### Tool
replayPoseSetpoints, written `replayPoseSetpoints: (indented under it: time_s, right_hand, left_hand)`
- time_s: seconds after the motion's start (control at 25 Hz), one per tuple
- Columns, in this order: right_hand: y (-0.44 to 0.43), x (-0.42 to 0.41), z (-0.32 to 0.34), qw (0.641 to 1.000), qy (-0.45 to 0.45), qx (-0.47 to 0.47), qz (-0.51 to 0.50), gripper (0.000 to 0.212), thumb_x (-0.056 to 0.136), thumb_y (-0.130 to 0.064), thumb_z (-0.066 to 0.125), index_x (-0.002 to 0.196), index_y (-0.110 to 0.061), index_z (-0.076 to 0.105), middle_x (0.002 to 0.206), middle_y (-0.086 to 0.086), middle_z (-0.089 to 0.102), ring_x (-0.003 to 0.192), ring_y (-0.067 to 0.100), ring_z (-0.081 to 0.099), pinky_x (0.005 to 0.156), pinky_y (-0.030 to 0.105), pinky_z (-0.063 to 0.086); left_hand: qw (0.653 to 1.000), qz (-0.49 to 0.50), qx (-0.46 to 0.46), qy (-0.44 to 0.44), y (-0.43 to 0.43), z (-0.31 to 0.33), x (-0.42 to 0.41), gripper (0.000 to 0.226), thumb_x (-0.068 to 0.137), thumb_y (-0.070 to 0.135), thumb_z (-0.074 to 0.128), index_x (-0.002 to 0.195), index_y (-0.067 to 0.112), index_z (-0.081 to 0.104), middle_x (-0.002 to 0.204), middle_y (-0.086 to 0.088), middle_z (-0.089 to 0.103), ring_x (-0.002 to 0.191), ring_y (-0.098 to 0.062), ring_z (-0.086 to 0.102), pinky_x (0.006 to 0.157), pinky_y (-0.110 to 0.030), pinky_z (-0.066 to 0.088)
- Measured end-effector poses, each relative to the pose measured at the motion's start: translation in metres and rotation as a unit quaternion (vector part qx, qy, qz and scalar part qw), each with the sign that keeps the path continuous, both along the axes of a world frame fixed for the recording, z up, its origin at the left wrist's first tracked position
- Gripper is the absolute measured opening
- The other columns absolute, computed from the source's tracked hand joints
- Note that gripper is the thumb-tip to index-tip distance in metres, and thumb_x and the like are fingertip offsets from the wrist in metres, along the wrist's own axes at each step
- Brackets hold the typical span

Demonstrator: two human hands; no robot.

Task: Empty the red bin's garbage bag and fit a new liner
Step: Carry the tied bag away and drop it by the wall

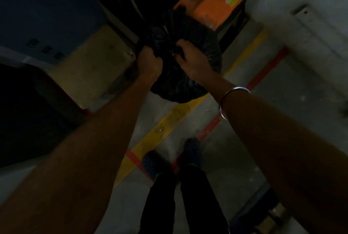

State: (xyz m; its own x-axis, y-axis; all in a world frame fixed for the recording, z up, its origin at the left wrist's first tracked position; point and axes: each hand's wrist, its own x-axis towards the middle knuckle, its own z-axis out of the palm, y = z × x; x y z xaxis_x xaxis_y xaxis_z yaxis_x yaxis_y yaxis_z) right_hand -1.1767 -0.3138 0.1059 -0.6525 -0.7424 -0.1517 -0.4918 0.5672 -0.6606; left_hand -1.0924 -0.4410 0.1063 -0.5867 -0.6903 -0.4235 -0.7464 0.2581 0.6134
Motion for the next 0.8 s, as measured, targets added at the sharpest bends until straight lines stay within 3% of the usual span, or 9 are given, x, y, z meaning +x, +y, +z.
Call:
replayPoseSetpoints:
  time_s: [0.08, 0.24, 0.36, 0.48, 0.6, 0.72, 0.8]
  right_hand:
    - [0.0, 0.02, -0.035, 0.999, 0.038, -0.001, 0.0, 0.031, 0.098, -0.028, 0.049, 0.12, -0.006, 0.055, 0.111, 0.013, 0.061, 0.103, 0.027, 0.06, 0.082, 0.037, 0.048]
    - [0.008, 0.069, -0.07, 0.984, 0.176, -0.007, -0.001, 0.043, 0.092, -0.028, 0.046, 0.123, -0.001, 0.06, 0.108, 0.014, 0.065, 0.092, 0.029, 0.065, 0.068, 0.037, 0.053]
    - [0.012, 0.082, -0.072, 0.967, 0.252, -0.033, 0.013, 0.041, 0.087, -0.029, 0.051, 0.115, -0.002, 0.066, 0.101, 0.013, 0.067, 0.08, 0.027, 0.066, 0.055, 0.032, 0.051]
    - [0.01, 0.078, -0.071, 0.963, 0.266, -0.019, 0.023, 0.04, 0.084, -0.032, 0.051, 0.11, -0.007, 0.066, 0.096, 0.01, 0.065, 0.076, 0.025, 0.064, 0.051, 0.032, 0.047]
    - [0.011, 0.077, -0.064, 0.96, 0.276, -0.015, 0.035, 0.04, 0.081, -0.034, 0.052, 0.109, -0.009, 0.066, 0.096, 0.01, 0.064, 0.074, 0.026, 0.064, 0.05, 0.033, 0.048]
    - [0.012, 0.078, -0.055, 0.959, 0.282, -0.012, 0.032, 0.042, 0.08, -0.036, 0.052, 0.11, -0.009, 0.066, 0.099, 0.012, 0.066, 0.075, 0.029, 0.065, 0.052, 0.033, 0.05]
    - [0.013, 0.081, -0.053, 0.962, 0.273, -0.011, 0.028, 0.042, 0.081, -0.036, 0.052, 0.111, -0.009, 0.064, 0.101, 0.013, 0.065, 0.077, 0.031, 0.064, 0.053, 0.034, 0.05]
  left_hand:
    - [0.999, 0.003, -0.021, 0.03, 0.009, -0.031, 0.019, 0.042, 0.088, -0.004, 0.046, 0.129, -0.015, 0.05, 0.133, -0.029, 0.054, 0.126, -0.038, 0.05, 0.107, -0.031, 0.029]
    - [0.978, -0.065, -0.156, 0.125, 0.042, -0.064, 0.063, 0.045, 0.08, -0.011, 0.05, 0.121, -0.028, 0.05, 0.125, -0.045, 0.052, 0.12, -0.056, 0.051, 0.111, -0.043, 0.028]
    - [0.968, -0.049, -0.182, 0.166, 0.051, -0.07, 0.074, 0.05, 0.075, -0.012, 0.054, 0.123, -0.027, 0.05, 0.124, -0.044, 0.053, 0.118, -0.056, 0.052, 0.112, -0.033, 0.025]
    - [0.968, -0.011, -0.187, 0.167, 0.047, -0.074, 0.069, 0.048, 0.079, -0.001, 0.054, 0.122, -0.022, 0.056, 0.123, -0.04, 0.057, 0.117, -0.051, 0.057, 0.11, -0.023, 0.028]
    - [0.951, 0.0, -0.252, 0.177, 0.047, -0.075, 0.063, 0.036, 0.082, 0.001, 0.056, 0.111, -0.021, 0.063, 0.107, -0.039, 0.065, 0.099, -0.052, 0.065, 0.096, -0.03, 0.037]
    - [0.966, 0.015, -0.23, 0.116, 0.041, -0.068, 0.06, 0.044, 0.085, 0.015, 0.047, 0.113, -0.013, 0.066, 0.112, -0.033, 0.065, 0.104, -0.046, 0.064, 0.094, -0.035, 0.04]
    - [0.969, 0.019, -0.21, 0.13, 0.037, -0.069, 0.061, 0.044, 0.089, 0.019, 0.047, 0.118, -0.008, 0.066, 0.116, -0.026, 0.067, 0.106, -0.041, 0.064, 0.096, -0.033, 0.042]
